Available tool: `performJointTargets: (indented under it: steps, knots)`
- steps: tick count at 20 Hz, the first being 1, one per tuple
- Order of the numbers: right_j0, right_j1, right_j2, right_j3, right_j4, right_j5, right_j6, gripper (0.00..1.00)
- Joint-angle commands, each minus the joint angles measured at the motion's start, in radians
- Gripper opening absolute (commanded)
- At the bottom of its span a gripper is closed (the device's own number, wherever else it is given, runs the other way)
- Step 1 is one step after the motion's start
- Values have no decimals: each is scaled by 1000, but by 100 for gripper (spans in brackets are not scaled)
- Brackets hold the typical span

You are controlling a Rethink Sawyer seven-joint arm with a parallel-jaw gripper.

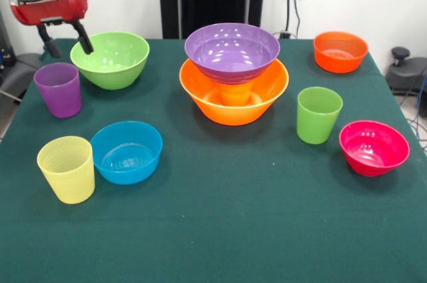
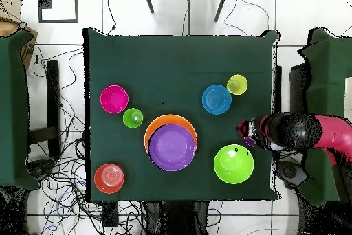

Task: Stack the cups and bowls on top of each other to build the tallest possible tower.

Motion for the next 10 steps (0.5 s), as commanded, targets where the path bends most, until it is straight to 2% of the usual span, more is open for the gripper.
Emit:
performJointTargets:
  steps: [1, 7, 10]
  knots:
    - [63, 12, -16, 24, -3, 116, -317, 100]
    - [74, 6, -13, 18, -1, 118, -299, 100]
    - [59, 17, -6, 21, 6, 58, -263, 100]
